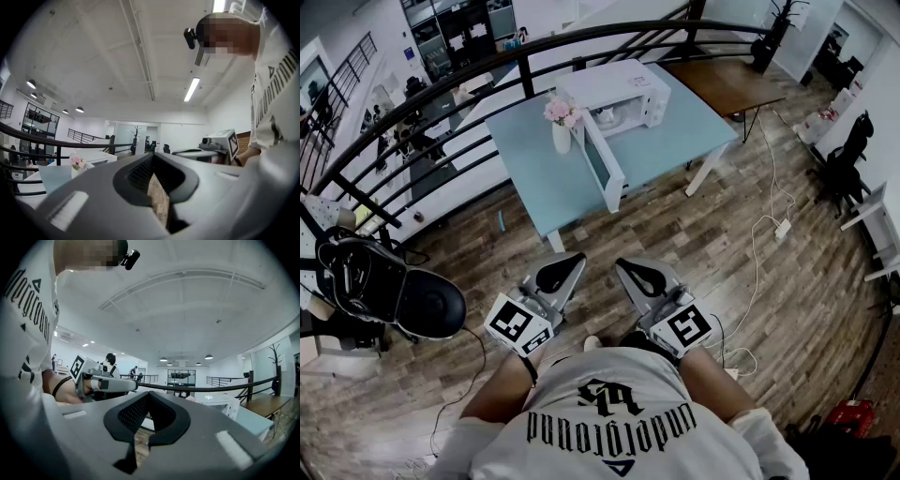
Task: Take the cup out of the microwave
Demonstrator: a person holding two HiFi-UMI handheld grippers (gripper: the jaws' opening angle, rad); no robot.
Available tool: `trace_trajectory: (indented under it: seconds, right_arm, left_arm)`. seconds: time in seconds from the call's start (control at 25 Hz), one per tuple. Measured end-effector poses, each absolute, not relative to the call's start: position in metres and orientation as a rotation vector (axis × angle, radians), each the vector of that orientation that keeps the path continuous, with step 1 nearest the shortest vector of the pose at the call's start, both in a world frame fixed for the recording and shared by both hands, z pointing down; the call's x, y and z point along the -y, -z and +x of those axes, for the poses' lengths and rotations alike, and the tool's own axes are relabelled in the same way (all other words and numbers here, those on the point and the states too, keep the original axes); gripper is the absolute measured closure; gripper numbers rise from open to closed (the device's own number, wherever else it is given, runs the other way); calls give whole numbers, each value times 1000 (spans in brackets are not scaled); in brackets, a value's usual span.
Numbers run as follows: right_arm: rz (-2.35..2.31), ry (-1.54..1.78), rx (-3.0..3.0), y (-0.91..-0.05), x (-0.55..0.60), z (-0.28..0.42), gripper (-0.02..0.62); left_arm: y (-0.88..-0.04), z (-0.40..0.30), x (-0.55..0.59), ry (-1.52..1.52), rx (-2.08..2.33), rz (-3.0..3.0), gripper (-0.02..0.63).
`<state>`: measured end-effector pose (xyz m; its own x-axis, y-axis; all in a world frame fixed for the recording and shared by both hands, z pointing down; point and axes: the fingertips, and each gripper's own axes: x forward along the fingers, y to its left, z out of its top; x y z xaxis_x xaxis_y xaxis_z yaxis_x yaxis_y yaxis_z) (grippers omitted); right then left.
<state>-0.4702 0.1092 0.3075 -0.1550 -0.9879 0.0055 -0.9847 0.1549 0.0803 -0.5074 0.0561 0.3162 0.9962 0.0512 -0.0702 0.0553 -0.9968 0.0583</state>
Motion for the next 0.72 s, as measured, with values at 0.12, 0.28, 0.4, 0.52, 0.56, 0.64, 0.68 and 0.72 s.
trace_trajectory:
  seconds: [0.12,0.28,0.4,0.52,0.56,0.64,0.68,0.72]
  right_arm:
    - [2012,84,2346,-306,-108,-464,595]
    - [2021,81,2346,-308,-108,-453,595]
    - [2021,71,2354,-310,-111,-442,595]
    - [2024,61,2362,-311,-116,-429,595]
    - [2026,53,2363,-311,-118,-423,595]
    - [2035,48,2362,-313,-121,-408,595]
    - [2043,52,2360,-313,-123,-399,595]
    - [2049,54,2358,-313,-125,-389,595]
  left_arm:
    - [-316,-502,-54,100,-81,3079,555]
    - [-318,-489,-56,89,-93,3080,555]
    - [-320,-477,-58,78,-104,3080,555]
    - [-320,-462,-63,71,-123,3080,555]
    - [-320,-455,-65,68,-130,3081,555]
    - [-321,-440,-68,63,-143,3083,555]
    - [-321,-430,-70,59,-150,3083,555]
    - [-322,-420,-72,57,-157,3084,555]
